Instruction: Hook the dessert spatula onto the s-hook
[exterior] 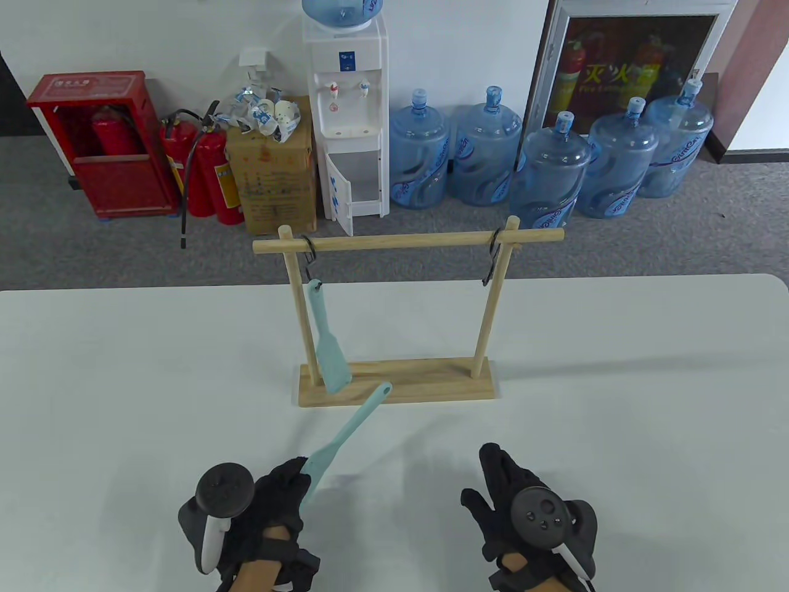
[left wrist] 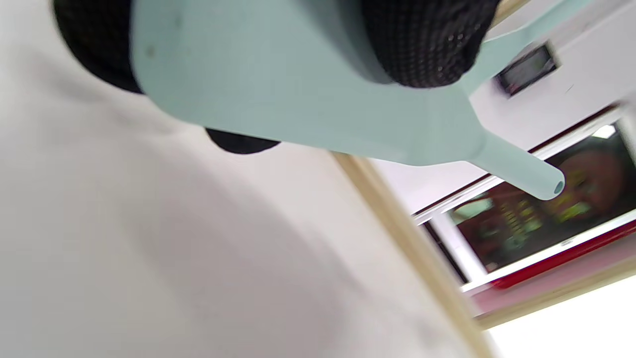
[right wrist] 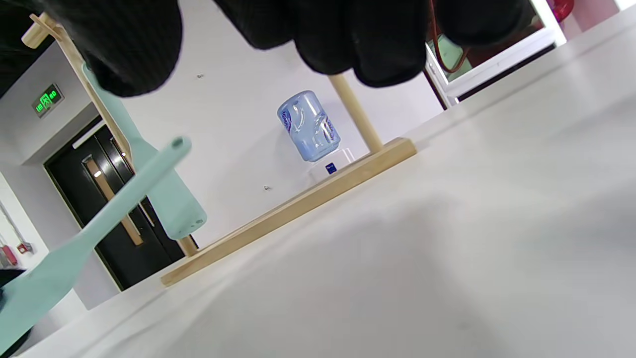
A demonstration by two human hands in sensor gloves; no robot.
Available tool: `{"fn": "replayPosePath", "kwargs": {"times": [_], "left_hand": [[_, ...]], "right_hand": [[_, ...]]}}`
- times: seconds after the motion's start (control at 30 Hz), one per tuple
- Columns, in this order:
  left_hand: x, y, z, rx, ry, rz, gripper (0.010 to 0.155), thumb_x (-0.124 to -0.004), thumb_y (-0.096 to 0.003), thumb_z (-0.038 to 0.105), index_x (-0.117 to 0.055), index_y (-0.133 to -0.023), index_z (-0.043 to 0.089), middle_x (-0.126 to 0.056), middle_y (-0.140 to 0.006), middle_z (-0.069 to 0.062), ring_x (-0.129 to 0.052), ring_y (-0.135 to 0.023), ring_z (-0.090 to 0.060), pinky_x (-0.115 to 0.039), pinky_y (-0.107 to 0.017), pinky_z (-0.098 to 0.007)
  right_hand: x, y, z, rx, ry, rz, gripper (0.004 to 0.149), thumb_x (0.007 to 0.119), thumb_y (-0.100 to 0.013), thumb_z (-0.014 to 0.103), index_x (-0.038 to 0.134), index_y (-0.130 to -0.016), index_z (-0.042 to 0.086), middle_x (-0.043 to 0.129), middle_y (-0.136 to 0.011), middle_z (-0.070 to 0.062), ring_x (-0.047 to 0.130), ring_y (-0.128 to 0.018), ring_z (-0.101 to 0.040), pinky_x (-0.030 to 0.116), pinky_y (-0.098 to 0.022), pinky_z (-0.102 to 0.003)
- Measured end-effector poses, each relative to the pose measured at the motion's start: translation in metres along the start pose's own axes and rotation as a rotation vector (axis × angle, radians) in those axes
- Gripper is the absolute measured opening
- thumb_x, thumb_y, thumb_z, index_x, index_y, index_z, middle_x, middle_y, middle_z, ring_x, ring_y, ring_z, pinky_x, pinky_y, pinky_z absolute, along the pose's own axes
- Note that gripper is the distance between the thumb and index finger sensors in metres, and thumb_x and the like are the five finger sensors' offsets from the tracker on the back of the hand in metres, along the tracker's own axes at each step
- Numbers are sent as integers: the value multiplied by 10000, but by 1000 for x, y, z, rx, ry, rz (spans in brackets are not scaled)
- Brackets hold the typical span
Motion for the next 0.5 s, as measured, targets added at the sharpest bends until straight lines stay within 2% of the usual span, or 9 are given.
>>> {"fn": "replayPosePath", "kwargs": {"times": [0.2,0.3,0.43,0.5], "left_hand": [[-13,3,19,-156,205,-33,457,-738,-490,470,-814,-915,320,-997,-677,-63,-991,-506,-204,-800,-455,-457],[-26,4,28,-207,272,-110,457,-735,-495,475,-806,-921,325,-992,-693,-56,-990,-523,-204,-797,-467,-459],[-50,9,40,-259,276,-211,456,-737,-497,474,-812,-919,320,-989,-705,-58,-985,-551,-202,-789,-486,-466],[-61,11,47,-290,248,-246,455,-738,-495,475,-812,-918,323,-993,-704,-56,-986,-553,-202,-790,-487,-465]], "right_hand": [[12,-1,8,23,-258,62,919,753,-424,597,259,-1070,169,379,-1056,-105,571,-953,-374,479,-679,-626],[18,-2,11,14,-406,104,962,762,-422,605,197,-1064,164,344,-1062,-99,552,-965,-365,474,-685,-622],[33,-3,16,2,-629,205,980,781,-432,580,163,-1049,136,325,-1062,-126,612,-944,-375,503,-674,-628],[35,-3,20,-13,-641,214,986,784,-434,580,158,-1044,126,328,-1058,-132,643,-934,-375,526,-668,-622]]}}
Point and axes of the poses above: the tracker on the back of each hand, its own z axis roughly to the thumb side, its own y axis roughly from the fingertips to the wrist, x = y × z, the point moved 5 cm from there along -y, roughly from the wrist to the fingertips
